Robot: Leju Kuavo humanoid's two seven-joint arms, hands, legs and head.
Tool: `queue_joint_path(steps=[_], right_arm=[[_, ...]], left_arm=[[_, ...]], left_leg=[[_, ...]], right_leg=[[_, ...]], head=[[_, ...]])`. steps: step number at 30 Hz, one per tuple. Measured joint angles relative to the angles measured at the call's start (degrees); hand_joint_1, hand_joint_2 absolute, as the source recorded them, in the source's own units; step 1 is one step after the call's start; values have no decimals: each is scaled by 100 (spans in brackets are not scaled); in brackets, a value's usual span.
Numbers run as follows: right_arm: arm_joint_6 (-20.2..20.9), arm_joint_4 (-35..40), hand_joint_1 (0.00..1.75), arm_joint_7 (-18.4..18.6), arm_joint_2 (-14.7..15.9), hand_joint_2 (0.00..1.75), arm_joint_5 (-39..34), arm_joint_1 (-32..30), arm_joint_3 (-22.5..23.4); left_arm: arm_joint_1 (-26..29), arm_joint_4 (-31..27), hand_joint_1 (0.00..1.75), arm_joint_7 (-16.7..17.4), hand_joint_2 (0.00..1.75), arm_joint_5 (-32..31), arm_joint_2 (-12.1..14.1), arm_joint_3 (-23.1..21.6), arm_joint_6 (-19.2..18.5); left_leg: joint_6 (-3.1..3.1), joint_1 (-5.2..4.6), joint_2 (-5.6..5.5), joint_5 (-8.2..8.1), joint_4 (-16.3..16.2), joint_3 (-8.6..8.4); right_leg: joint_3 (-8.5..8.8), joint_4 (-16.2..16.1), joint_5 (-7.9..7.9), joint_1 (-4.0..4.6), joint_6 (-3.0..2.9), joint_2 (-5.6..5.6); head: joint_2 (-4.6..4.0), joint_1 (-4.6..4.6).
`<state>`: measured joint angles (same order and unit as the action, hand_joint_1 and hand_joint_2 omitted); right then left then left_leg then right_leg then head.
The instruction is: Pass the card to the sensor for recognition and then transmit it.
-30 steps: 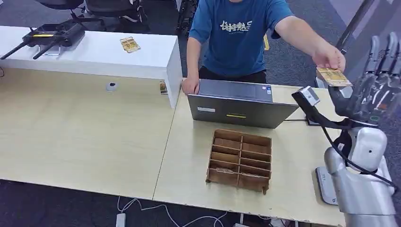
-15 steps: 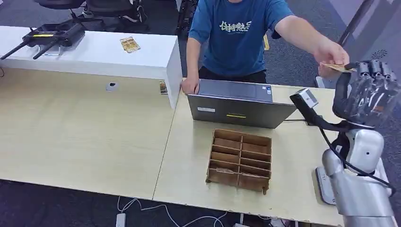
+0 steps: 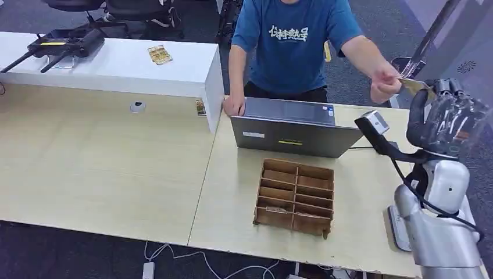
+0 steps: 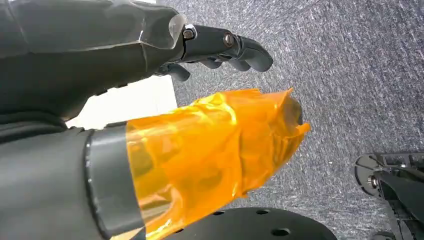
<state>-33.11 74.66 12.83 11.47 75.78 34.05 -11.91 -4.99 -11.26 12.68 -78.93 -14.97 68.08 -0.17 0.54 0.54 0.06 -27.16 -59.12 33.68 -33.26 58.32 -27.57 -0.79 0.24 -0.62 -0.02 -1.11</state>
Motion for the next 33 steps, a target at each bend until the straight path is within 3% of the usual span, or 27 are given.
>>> queue_joint_path(steps=[9, 14, 18, 30, 33], right_arm=[[20, -2, 175, -125, 0, 175, -600, -49, -9], [446, -124, 175, -463, -35, 175, -2647, -4, 4], [667, -437, 175, -617, -37, 175, -3806, 152, 66], [686, -802, 175, -678, -39, 175, -3954, 286, 79], [445, -857, 175, -667, -39, 175, -3970, 290, 85]], left_arm=[[0, 0, 0, -7, 0, 35, 0, 0, 9], [0, 0, 0, -11, 0, 120, 0, 0, 61], [1, 0, 0, -11, 0, 162, -2, 0, 112], [2, 0, 0, -15, 0, 177, 0, 0, 118], [3, 0, 0, -15, 0, 179, 0, 0, 118]], left_leg=[[0, 0, 0, 0, 0, 0], [0, 0, 0, 0, 0, 2], [0, 0, -1, 0, 0, 1], [0, 0, -1, 0, 0, 1], [0, 0, -1, 0, 0, 0]], right_leg=[[0, 0, 0, 0, 0, 0], [0, 0, 0, 0, 0, 0], [1, 0, 2, 0, 0, -1], [0, 1, 2, 0, -1, -1], [-1, 0, 2, 0, -1, -1]], head=[[0, 0], [0, 0], [0, 2], [0, 0], [0, 0]])
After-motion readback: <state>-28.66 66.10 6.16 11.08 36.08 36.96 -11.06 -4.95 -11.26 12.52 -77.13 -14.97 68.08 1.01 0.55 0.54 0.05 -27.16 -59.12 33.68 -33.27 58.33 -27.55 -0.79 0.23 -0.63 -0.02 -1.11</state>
